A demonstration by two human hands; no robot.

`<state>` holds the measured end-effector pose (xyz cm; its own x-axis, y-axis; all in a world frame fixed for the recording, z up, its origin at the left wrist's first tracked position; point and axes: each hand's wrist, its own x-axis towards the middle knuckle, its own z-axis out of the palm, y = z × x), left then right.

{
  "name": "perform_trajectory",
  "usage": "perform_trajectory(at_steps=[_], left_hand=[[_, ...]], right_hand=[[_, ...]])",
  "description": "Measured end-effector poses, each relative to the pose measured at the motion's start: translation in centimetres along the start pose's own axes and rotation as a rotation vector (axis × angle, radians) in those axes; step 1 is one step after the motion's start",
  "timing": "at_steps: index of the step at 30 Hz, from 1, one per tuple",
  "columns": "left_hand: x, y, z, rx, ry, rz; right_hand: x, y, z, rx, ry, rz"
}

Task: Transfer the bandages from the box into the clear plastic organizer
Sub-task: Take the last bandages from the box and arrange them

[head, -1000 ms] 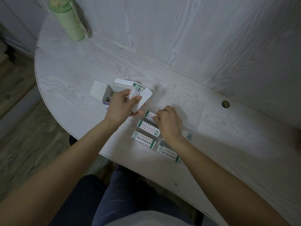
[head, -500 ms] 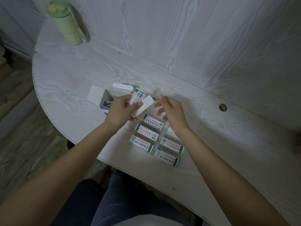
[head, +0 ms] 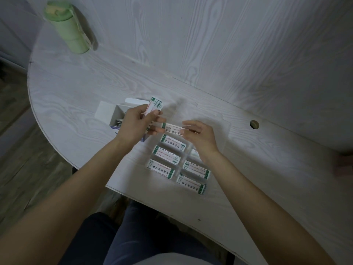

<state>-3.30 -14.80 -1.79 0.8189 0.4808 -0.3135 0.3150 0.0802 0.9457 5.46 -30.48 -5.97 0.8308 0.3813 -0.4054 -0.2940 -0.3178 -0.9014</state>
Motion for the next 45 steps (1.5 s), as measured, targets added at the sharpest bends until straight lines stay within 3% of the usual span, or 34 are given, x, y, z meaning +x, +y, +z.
perform_trajectory(at_steps=[7,18,21,23,25,30,32,37,42,45], left_hand=[[-0.1,-0.4,-0.3,-0.02,0.003,-0.005],[-0.3,-1.4,-1.0,0.011,-0.039,-0.003],[-0.3,-1.3,-1.2,0.024,-0.069,-0.017],[-0.4,-1.2,-1.1,0.063,-0.095,-0.016],[-0.5,-0.9,-0.9,0.103,-0.161,-0.003],[-1.0,-0.4,-0.5,-0.016,-0.32,-0.105],[-1.2,-0.3,-0.4,-0.069,-0.303,-0.134],[-0.8,-0.7,-0.2,0.122,-0.143,-0.068],[-0.5,-0.5,0.2,0.179,-0.193,-0.092],[-0.3,-0.5,0.6,0.138,-0.156,-0.11]], right_hand=[[-0.1,1.7,1.0,-0.343,0.143,-0.118],[-0.4,3.3,2.6,-0.91,0.046,-0.332],[-0.6,1.6,2.7,-0.635,0.062,-0.325],[-1.1,-0.5,2.8,-0.275,-0.005,-0.255],[-1.2,-2.2,2.7,-0.105,-0.099,-0.242],[-0.9,-3.0,2.0,-0.1,-0.13,-0.281],[-0.7,-2.6,1.7,-0.122,-0.106,-0.291],[-1.0,-2.4,1.4,-0.146,-0.089,-0.296],[-1.1,-2.4,0.7,-0.115,-0.151,-0.294],[-0.8,-1.9,0.4,-0.113,-0.081,-0.273]])
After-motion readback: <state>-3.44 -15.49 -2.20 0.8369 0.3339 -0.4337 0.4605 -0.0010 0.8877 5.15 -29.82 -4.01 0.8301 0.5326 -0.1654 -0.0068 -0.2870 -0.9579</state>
